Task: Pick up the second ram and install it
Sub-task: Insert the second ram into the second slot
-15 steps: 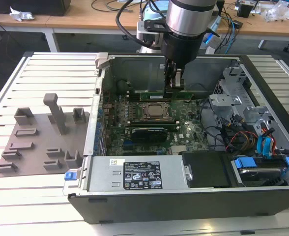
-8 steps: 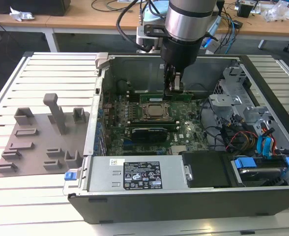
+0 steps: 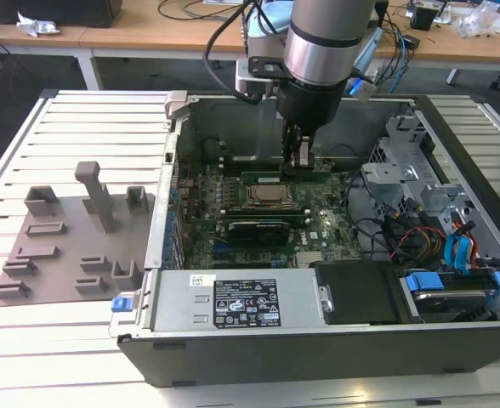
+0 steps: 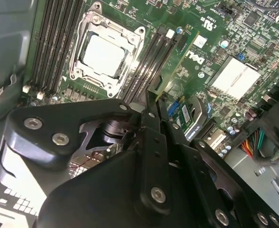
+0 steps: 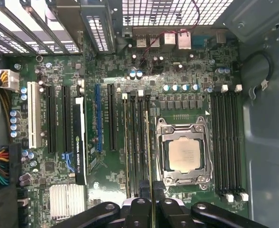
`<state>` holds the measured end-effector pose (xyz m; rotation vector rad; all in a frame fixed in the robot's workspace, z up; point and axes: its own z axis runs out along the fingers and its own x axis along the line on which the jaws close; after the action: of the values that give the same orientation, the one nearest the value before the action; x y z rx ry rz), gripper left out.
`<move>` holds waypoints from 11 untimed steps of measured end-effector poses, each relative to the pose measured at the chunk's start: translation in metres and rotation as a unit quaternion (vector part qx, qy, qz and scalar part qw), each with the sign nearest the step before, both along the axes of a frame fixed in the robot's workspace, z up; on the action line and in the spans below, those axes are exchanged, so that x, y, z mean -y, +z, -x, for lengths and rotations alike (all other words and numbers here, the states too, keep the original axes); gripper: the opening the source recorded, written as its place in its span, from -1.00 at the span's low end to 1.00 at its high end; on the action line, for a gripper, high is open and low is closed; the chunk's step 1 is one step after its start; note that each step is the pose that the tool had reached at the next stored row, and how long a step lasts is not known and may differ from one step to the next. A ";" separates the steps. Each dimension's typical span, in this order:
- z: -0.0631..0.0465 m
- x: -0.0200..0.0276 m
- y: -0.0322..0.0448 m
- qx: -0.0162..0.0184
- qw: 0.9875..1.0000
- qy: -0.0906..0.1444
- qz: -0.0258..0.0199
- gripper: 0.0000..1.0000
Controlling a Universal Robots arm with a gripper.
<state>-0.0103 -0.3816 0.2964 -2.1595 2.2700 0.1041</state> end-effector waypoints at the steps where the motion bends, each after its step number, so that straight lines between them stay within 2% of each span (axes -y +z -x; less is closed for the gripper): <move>1: 0.000 0.0000 -0.0013 0.000 1.000 0.000 0.000 -0.73; 11: 0.000 0.0000 -0.0099 0.000 1.000 0.000 0.000 -0.73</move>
<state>-0.0103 -0.3816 0.2865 -2.1596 2.2699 0.1041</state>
